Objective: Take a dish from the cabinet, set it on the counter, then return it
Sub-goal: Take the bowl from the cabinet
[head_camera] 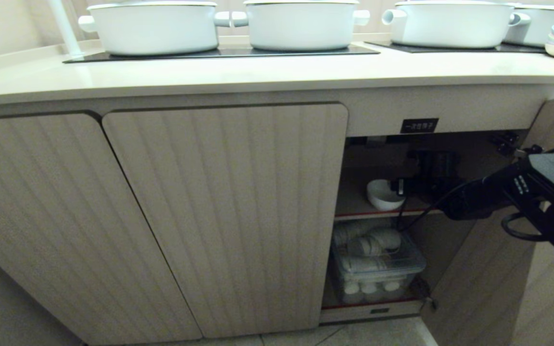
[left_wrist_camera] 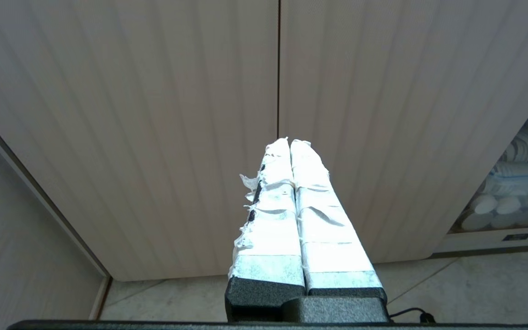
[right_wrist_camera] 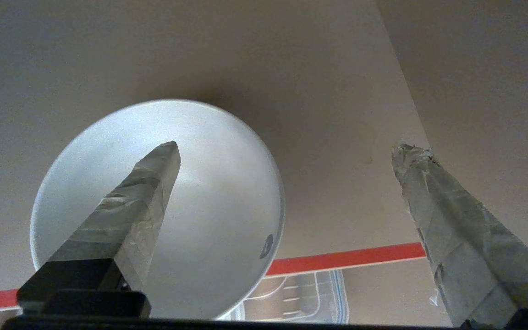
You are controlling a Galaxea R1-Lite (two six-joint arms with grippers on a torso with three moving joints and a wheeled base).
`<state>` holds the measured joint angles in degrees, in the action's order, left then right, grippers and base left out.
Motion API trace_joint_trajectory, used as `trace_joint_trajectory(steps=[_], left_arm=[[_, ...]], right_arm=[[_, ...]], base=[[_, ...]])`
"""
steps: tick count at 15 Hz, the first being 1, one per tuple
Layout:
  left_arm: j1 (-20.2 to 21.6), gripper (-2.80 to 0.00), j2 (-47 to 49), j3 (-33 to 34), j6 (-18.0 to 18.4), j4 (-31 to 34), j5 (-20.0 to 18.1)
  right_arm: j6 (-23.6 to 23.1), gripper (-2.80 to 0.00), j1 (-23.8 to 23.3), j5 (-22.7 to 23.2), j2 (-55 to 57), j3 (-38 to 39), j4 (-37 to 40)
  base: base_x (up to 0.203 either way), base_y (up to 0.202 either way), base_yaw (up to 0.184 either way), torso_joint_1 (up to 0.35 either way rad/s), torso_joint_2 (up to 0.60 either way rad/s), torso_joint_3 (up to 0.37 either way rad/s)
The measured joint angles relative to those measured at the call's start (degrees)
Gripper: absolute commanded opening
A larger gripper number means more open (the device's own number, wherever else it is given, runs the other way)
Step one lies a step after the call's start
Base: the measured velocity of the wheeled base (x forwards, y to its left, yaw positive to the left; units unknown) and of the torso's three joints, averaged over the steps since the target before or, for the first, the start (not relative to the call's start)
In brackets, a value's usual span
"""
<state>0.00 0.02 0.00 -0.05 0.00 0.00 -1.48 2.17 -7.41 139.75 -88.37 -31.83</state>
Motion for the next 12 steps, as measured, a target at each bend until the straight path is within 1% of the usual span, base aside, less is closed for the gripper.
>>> trace_joint_trajectory(steps=[4, 8, 12], left_arm=[[0.0, -2.8, 0.0, 0.0, 0.0, 0.0, 0.0], [0.0, -2.8, 0.0, 0.0, 0.0, 0.0, 0.0], [0.0, -2.8, 0.0, 0.0, 0.0, 0.0, 0.0]], right_arm=[[0.0, 0.0, -0.1, 1.6, 0.5, -2.6, 2.8], [0.0, 0.0, -0.2, 1.8, 1.1, -5.6, 6.4], [0.0, 0.0, -0.2, 3.0, 1.6, -6.9, 8.5]], base=[[0.0, 0.0, 0.0, 0.0, 0.0, 0.0], [0.0, 0.0, 0.0, 0.0, 0.0, 0.0], [0.0, 0.0, 0.0, 0.0, 0.0, 0.0]])
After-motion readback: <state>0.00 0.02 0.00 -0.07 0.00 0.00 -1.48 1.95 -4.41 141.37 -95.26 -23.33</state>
